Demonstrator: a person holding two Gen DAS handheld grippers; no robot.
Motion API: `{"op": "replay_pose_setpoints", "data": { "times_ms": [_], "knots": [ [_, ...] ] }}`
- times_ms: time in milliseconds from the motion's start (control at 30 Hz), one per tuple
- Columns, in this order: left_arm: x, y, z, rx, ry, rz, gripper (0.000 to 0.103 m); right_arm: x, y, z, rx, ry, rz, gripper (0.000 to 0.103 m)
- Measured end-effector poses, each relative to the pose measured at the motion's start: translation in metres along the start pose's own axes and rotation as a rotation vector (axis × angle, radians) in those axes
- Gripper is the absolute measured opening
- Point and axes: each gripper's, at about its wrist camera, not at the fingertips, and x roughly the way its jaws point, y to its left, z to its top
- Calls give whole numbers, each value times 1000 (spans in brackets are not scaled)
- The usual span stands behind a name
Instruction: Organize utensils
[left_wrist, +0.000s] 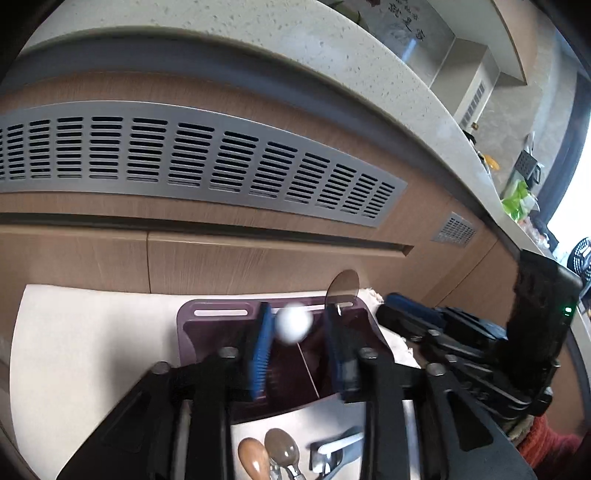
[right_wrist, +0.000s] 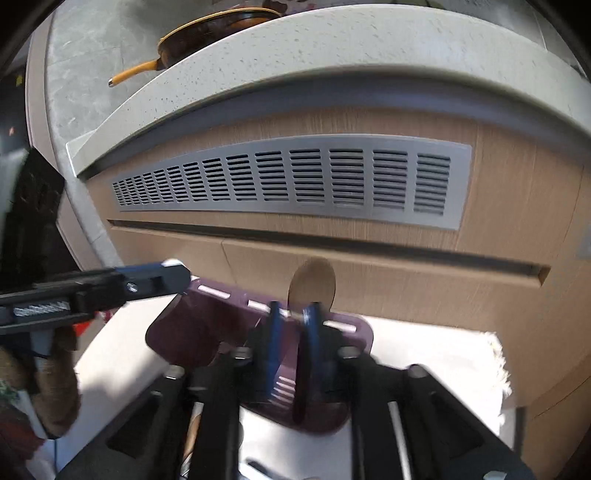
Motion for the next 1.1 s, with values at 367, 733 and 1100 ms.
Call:
{"op": "replay_pose_setpoints", "data": {
  "times_ms": [367, 733, 1100],
  "knots": [
    [-73, -20, -51, 89, -102, 193, 50, -50, -9, -67, -46, 100, 3, 27],
    [-56, 15, -157, -24, 133, 216, 50, 10, -77, -138, 249, 339, 58, 28],
    [-48, 21, -167, -73, 176, 185, 50, -34, -20, -178, 178, 357, 175, 28]
  ]
}}
